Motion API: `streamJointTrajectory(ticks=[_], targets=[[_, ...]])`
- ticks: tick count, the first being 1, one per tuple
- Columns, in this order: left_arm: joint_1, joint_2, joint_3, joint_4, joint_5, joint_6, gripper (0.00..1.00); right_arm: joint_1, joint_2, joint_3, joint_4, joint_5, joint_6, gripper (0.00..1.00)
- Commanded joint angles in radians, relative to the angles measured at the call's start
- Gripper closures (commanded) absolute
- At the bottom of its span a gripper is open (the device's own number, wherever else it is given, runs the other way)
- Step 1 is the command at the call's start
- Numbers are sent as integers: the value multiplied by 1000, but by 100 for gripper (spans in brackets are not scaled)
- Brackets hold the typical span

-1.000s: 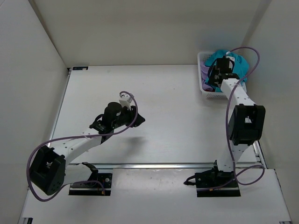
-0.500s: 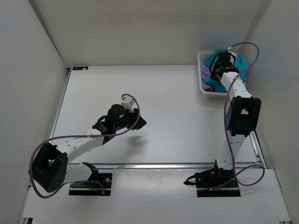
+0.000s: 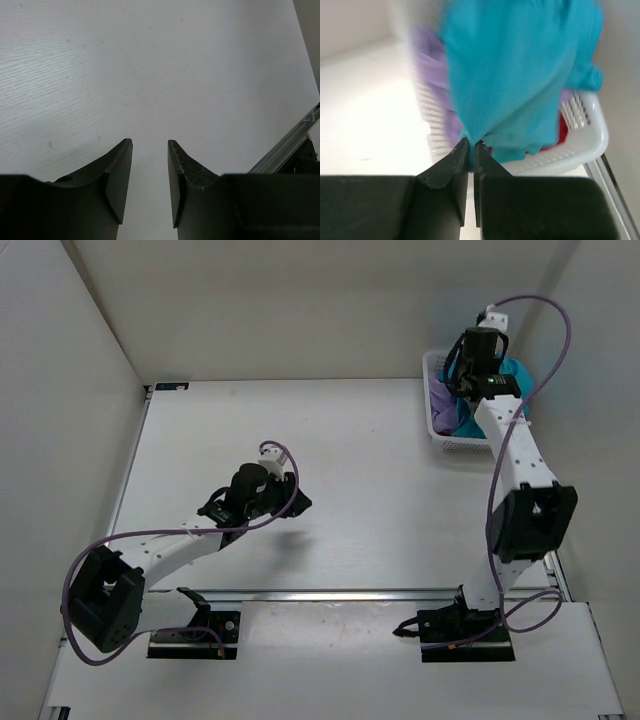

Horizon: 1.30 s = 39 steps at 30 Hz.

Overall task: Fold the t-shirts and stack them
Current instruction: Grab crumpled tshirt from bin with the right arm, then move the tshirt to the center of the board

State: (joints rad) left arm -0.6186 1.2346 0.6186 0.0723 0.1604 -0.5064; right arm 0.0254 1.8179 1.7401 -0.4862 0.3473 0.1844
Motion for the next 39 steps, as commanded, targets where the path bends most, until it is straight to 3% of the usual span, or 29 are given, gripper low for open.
streamJointTrajectory(ticks=[1, 5, 9, 11, 14, 18, 21, 24, 28, 29, 30, 31, 34, 39], targets=[[5, -38, 50, -17, -1, -23, 55, 129, -267, 116, 86, 6, -80, 100], [59, -61, 96, -43, 27, -47, 54, 376, -353, 252, 80, 33, -177, 100], [184, -116, 95, -68, 56, -80, 54, 644, -423, 251, 187, 87, -310, 100], [247, -147, 79, -72, 74, -101, 53, 698, -445, 233, 207, 64, -313, 100], [336, -194, 56, -98, 105, -115, 52, 641, -474, 138, 216, -72, -222, 99], [434, -262, 12, -120, 116, -127, 50, 386, -528, -199, 323, -391, 39, 100], [473, -293, -17, -132, 108, -124, 50, 270, -516, -450, 435, -577, 174, 100], [436, -279, -46, -141, 81, -118, 50, 223, -476, -585, 460, -542, 197, 100], [274, -200, -60, -117, -33, -113, 49, 98, -525, -741, 480, -492, 272, 99], [240, -183, -57, -106, -51, -110, 49, 70, -534, -754, 477, -495, 285, 95], [228, -147, -63, -98, -51, -122, 49, 58, -537, -755, 469, -489, 285, 84], [208, -114, -63, -83, -44, -132, 49, 53, -537, -752, 440, -461, 276, 70], [172, -38, -54, -37, -58, -138, 49, 146, -540, -737, 370, -322, 236, 58], [198, -44, -88, -3, -61, -159, 50, 468, -531, -789, 325, -151, 205, 61]])
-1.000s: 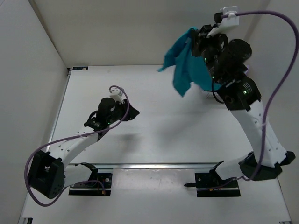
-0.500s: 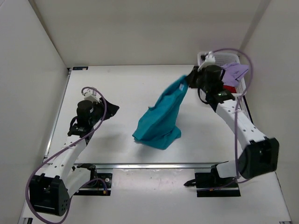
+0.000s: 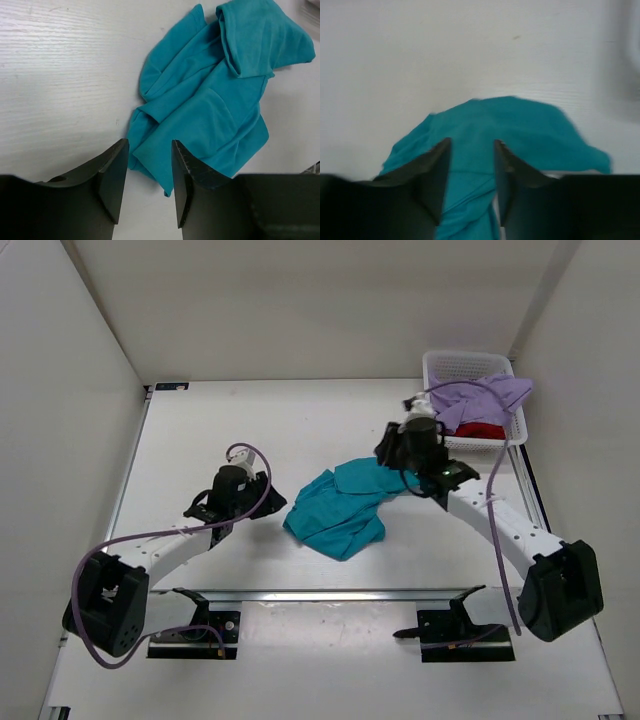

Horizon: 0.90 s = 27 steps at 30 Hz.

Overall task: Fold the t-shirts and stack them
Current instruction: Move the tshirt to the center of the board

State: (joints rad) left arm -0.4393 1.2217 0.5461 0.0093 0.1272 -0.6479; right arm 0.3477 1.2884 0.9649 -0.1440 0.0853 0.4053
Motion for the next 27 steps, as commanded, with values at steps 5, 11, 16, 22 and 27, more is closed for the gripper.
streamJointTrajectory(ticks=[5, 11, 16, 22, 27], targets=[[54, -54, -32, 31, -14, -1, 48, 370, 23, -103, 78, -53, 50, 87], [74, -60, -80, 37, 9, -10, 49, 648, 234, 32, 45, 33, -32, 71], [111, -122, -136, 34, 25, -13, 48, 780, 353, 107, 9, 143, -109, 60], [120, -156, -155, 23, 32, -18, 49, 789, 431, 147, -46, 260, -134, 59], [117, -152, -163, 29, 35, -21, 50, 772, 494, 159, -48, 217, -128, 59]])
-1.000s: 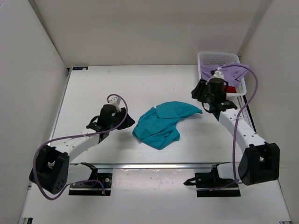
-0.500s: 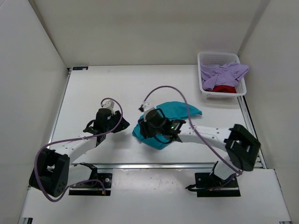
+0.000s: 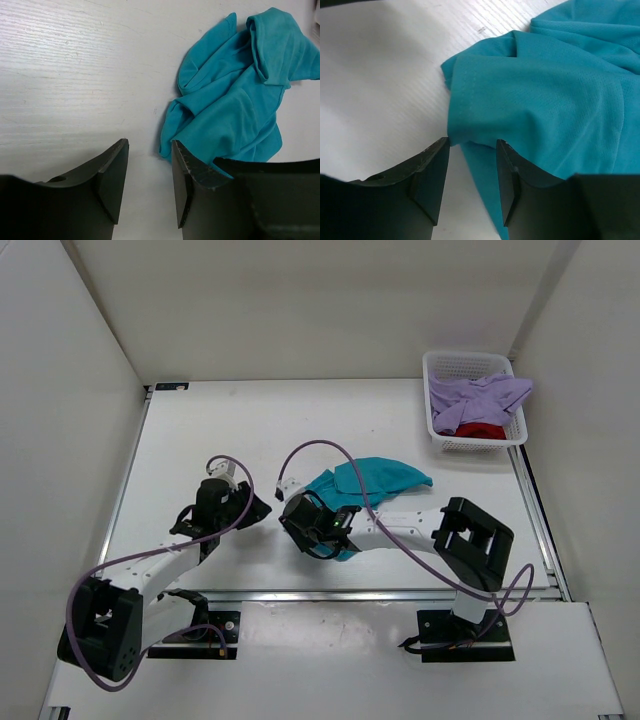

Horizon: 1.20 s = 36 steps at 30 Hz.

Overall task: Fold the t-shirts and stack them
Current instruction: Move the tshirt to the center of the board

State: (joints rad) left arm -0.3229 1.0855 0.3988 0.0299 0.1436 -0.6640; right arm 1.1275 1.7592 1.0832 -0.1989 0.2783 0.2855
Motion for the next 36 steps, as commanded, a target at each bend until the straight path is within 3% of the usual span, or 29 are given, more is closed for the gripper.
streamJointTrajectory(ticks=[1, 12, 13, 18, 19, 21, 27, 36], targets=[[2, -10, -17, 13, 16, -8, 50, -9, 22, 41, 6, 25, -8, 59], [-14, 31, -14, 19, 13, -2, 49, -6, 65, 76, 4, -17, -8, 54], [-16, 33, -11, 21, 8, -6, 50, -9, 84, 81, -13, -11, -2, 56], [-45, 46, -11, 21, -10, -11, 50, -32, 20, 38, 1, 64, 12, 92], [-45, 45, -14, 21, -13, -11, 50, -43, -1, 28, -7, 73, 9, 95], [-68, 66, -11, 27, -6, -13, 50, -63, -52, 17, -31, 99, 9, 100], [-168, 145, 61, 27, -44, -17, 43, -141, -372, -45, -150, 214, 40, 100], [-214, 168, 109, 48, -62, -42, 34, -512, -857, -141, -430, 246, 90, 100]])
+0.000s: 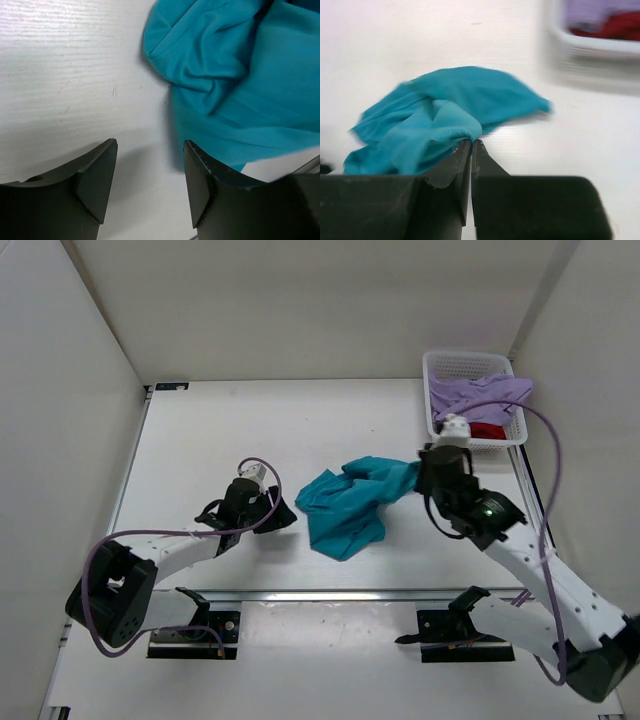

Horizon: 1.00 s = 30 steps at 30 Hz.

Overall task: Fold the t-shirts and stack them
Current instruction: Move the tshirt to the center of the board, then flatten out the tshirt

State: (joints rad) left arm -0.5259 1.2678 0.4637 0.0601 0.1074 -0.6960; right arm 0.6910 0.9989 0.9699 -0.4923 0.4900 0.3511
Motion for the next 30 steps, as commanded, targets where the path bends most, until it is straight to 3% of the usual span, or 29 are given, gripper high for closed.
streamJointTrajectory(ticks=[1, 7, 11, 18, 23, 27, 30], targets=[[-14, -5, 50, 20, -25, -16, 33, -138, -115, -43, -153, 27, 19, 100], [-77, 70, 128, 27, -46, -26, 31, -344, -347, -45, -175, 3, -23, 100], [-146, 165, 203, 41, -72, -42, 29, -449, -359, -56, -186, -57, -72, 100], [-207, 350, 297, 89, 3, -76, 22, -374, -324, -137, -132, -123, -51, 100], [-269, 392, 319, 127, 27, -108, 18, -332, -301, -171, -103, -119, -49, 100], [-333, 476, 407, 99, 14, -103, 29, -350, -298, -189, -83, -169, -44, 100], [-364, 528, 438, 118, 25, -115, 49, -344, -307, -198, -78, -162, -47, 100]])
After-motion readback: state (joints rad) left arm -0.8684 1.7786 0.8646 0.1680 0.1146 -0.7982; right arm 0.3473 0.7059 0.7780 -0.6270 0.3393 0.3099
